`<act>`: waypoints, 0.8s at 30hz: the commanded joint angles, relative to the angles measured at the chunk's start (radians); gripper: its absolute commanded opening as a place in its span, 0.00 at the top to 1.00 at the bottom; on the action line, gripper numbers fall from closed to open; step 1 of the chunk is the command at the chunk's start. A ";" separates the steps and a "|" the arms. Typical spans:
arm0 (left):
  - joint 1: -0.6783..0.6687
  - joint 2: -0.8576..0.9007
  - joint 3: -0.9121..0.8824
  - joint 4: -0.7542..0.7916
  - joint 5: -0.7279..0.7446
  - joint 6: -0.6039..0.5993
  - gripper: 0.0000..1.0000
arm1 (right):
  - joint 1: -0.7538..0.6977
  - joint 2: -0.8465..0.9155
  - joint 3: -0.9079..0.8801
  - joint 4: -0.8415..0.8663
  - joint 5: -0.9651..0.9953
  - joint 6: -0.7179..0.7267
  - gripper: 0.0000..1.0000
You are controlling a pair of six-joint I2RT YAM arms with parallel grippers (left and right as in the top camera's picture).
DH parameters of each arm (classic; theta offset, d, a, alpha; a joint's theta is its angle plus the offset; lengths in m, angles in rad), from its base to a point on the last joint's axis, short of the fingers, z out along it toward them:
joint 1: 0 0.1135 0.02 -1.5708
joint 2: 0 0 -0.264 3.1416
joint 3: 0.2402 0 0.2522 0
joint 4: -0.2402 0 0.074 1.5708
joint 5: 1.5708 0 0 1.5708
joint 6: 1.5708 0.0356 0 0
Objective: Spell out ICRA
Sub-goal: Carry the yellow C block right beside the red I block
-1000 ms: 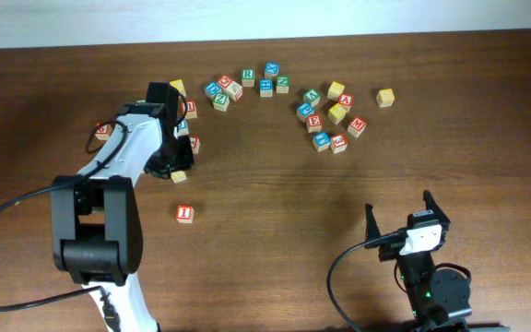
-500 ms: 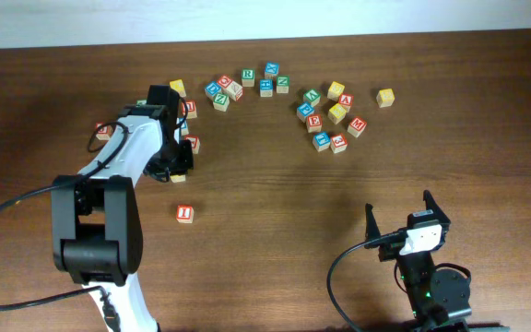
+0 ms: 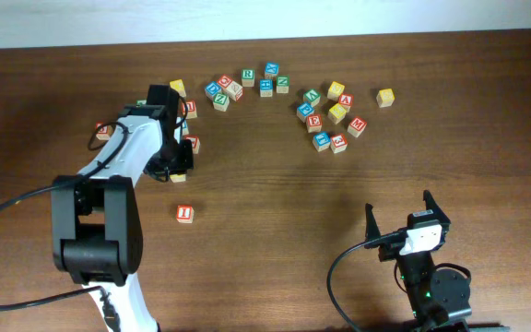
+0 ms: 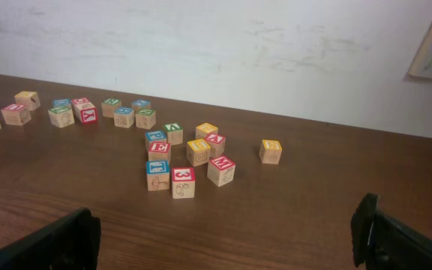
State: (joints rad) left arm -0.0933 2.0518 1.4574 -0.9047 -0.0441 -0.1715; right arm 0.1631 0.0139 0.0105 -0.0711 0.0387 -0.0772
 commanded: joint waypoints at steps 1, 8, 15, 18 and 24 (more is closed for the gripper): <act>0.002 -0.042 0.027 -0.027 0.034 0.009 0.77 | -0.007 -0.008 -0.005 -0.008 -0.002 0.011 0.02; 0.002 -0.286 0.033 -0.167 0.115 -0.022 0.82 | -0.007 -0.008 -0.005 -0.008 -0.002 0.011 0.02; 0.001 -0.502 0.033 -0.298 0.132 -0.022 0.80 | -0.007 -0.008 -0.005 -0.008 -0.002 0.011 0.02; 0.001 -0.569 0.033 -0.341 0.132 -0.025 0.80 | -0.007 -0.008 -0.005 -0.008 -0.002 0.011 0.02; -0.040 -0.595 0.024 -0.407 0.135 -0.044 0.78 | -0.007 -0.008 -0.005 -0.008 -0.002 0.011 0.02</act>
State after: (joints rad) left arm -0.0986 1.4677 1.4719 -1.2980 0.0757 -0.1951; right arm 0.1631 0.0139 0.0105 -0.0711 0.0383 -0.0772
